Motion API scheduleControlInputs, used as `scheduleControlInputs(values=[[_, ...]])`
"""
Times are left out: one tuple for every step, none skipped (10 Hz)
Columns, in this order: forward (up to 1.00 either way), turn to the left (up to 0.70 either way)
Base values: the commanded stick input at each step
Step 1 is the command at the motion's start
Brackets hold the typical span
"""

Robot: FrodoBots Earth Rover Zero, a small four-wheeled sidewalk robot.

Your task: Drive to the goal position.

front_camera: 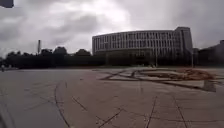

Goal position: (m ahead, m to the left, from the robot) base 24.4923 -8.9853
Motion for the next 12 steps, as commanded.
scheduleControlInputs(values=[[0.7,0.0],[0.7,0.0],[0.7,-0.07],[0.7,-0.24],[0.7,-0.3],[0.7,-0.16],[0.7,-0.05],[0.7,0.0],[0.7,0.0],[0.7,0.0],[0.7,0.0],[0.7,0.0]])
